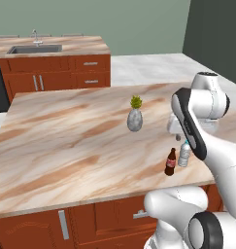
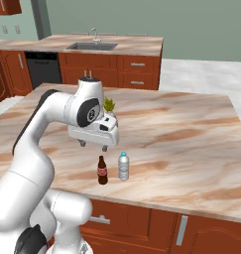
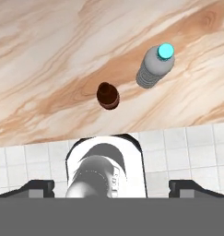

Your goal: Move the drinks to the dining counter.

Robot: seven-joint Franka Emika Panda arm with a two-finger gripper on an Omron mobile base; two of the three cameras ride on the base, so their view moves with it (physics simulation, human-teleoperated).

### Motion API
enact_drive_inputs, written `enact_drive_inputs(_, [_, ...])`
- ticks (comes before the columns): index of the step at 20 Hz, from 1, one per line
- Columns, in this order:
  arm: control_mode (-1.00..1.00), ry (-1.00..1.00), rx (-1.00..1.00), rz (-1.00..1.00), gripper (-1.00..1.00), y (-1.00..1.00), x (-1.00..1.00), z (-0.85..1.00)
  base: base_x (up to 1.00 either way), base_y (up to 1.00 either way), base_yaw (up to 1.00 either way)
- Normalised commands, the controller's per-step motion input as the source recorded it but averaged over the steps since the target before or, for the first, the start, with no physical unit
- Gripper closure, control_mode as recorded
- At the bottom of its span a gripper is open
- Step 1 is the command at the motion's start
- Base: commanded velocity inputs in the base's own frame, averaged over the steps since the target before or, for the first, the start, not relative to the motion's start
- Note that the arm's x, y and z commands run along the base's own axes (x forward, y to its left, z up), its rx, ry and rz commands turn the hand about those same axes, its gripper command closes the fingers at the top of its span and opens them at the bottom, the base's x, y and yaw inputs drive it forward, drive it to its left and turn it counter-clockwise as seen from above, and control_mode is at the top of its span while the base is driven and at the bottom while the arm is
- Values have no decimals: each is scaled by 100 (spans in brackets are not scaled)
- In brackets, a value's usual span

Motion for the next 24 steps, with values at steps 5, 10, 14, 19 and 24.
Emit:
enact_drive_inputs(5, [-100, 10, 0, 0, -100, 0, 0, -24, 0, 0, 0])
enact_drive_inputs(10, [-100, 8, 0, 0, -100, 5, 9, -30, 0, 0, 0])
enact_drive_inputs(14, [-100, 11, 0, 0, -100, 16, 9, -30, 0, 0, 0])
enact_drive_inputs(19, [-100, 8, 0, 0, -100, 7, 16, -31, 0, 0, 0])
enact_drive_inputs(24, [-100, 5, 0, 0, -100, 0, 17, -28, 0, 0, 0])
